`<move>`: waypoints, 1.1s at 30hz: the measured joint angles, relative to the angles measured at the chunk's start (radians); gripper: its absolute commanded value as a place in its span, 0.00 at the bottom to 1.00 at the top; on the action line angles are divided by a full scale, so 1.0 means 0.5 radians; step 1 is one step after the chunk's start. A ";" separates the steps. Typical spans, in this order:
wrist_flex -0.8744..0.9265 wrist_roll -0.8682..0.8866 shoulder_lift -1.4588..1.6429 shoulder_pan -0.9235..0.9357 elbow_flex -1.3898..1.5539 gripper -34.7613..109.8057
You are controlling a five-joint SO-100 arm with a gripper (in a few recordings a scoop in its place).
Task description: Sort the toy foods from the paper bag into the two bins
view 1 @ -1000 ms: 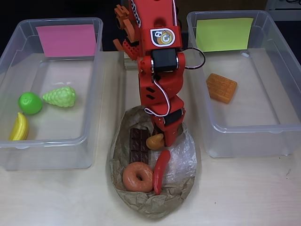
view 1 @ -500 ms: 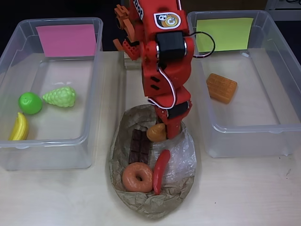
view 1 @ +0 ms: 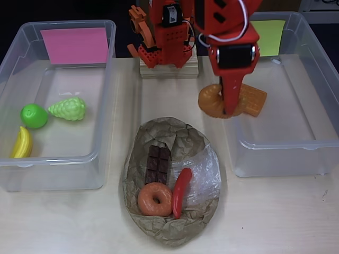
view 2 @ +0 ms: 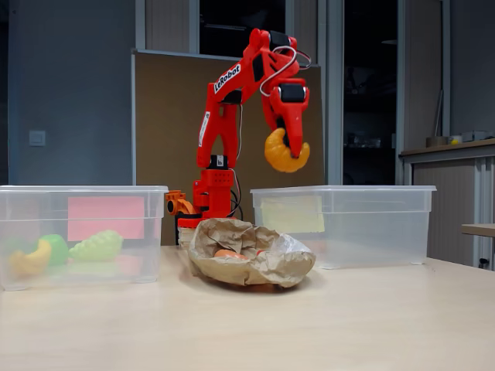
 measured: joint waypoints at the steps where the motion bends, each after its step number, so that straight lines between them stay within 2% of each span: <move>1: 0.015 0.123 0.046 -0.046 -0.009 0.24; 9: 0.009 1.224 0.206 -0.583 -0.021 0.24; 14: -0.202 1.721 0.206 -0.923 0.120 0.24; 25: -0.853 2.037 0.138 -1.310 0.850 0.24; 33: -1.378 2.197 0.074 -1.378 1.405 0.24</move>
